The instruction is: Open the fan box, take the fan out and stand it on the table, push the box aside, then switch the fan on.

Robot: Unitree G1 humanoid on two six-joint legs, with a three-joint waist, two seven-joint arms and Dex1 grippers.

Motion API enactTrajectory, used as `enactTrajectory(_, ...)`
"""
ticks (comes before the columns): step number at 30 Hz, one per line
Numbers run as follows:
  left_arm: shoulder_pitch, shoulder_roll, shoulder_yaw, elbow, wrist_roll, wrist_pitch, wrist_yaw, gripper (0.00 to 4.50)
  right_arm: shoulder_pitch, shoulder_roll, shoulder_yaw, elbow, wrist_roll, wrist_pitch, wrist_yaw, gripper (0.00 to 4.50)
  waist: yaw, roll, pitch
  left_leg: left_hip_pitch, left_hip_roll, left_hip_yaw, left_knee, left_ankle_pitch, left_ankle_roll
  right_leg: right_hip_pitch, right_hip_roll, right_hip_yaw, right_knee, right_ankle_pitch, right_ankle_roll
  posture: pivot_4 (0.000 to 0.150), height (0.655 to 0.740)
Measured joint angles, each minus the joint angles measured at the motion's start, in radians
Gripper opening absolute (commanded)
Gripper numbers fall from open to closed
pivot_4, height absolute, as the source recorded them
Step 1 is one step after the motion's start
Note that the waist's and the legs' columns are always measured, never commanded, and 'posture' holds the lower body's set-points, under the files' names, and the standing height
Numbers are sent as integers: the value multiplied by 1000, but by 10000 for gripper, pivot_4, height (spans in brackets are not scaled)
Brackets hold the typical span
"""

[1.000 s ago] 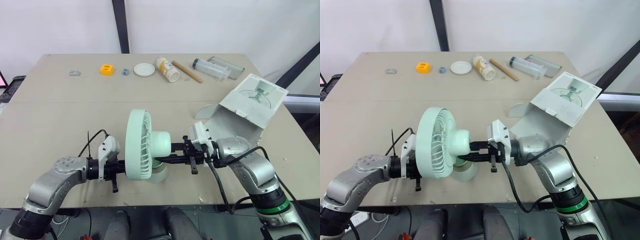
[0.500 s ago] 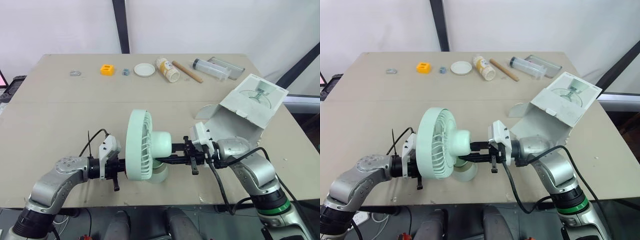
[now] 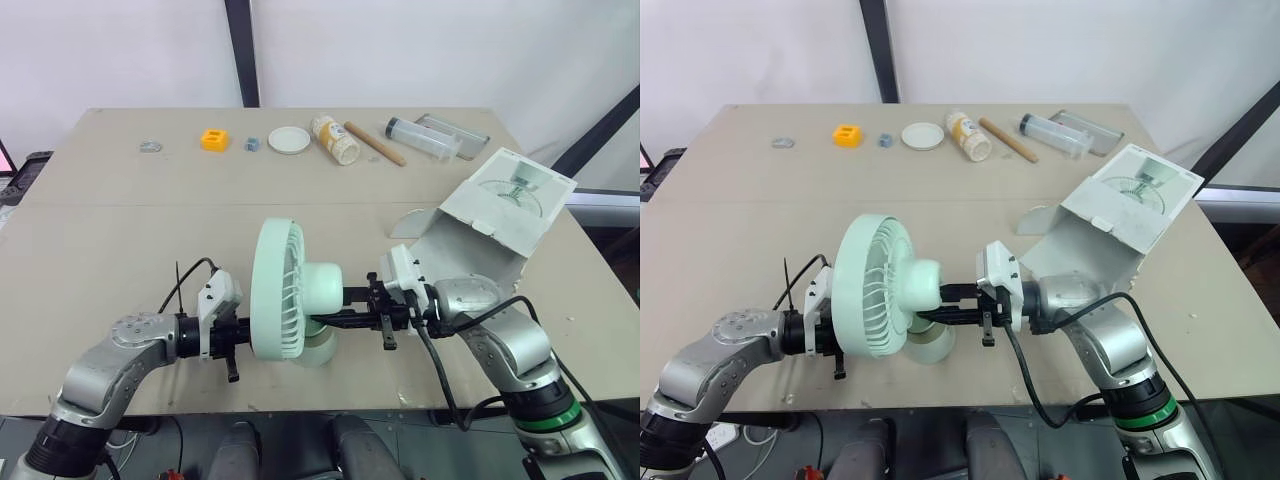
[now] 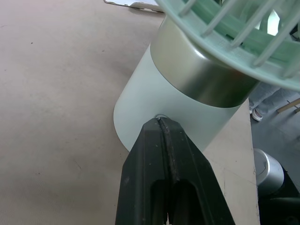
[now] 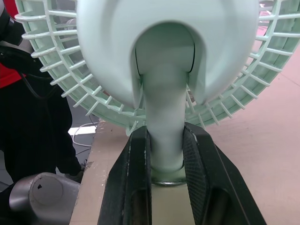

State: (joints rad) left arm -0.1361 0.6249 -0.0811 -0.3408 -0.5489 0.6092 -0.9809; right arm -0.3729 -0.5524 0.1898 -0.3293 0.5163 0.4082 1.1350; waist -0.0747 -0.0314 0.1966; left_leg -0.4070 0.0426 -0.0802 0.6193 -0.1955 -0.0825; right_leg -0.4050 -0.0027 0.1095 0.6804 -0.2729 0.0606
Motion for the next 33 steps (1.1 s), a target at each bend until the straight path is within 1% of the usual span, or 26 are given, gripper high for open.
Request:
enactTrajectory(8,6,-11,0,-1,1,-5,16,626,2,0,0,0,0,-4,0,3850,0,0,0,0,0,0,0,0,0,1,0,0,0,0,0,1500,7400)
enactTrajectory(14,7,-16,11,20,80,-195,11,626,2,-1,3,1,-2,-10,0,3850,0,0,0,1,0,0,0,0,0,0,0,0,0,0,0,1500,7400)
enactTrajectory(17,11,-2,21,42,89,-231,-8,626,2,-9,3,1,-2,-14,1,3850,-1,0,0,1,0,0,0,0,0,0,0,0,0,0,0,1500,7400)
enactTrajectory(25,44,21,25,40,77,-236,-12,626,3,-10,3,2,-1,-16,1,3850,-1,0,0,1,0,0,0,0,0,0,0,0,0,0,0,1500,7400)
enactTrajectory(33,71,29,60,12,56,-230,-9,626,-1,-9,-4,14,16,2,-1,3850,0,0,0,1,1,0,0,0,0,0,0,0,0,0,0,1500,7400)
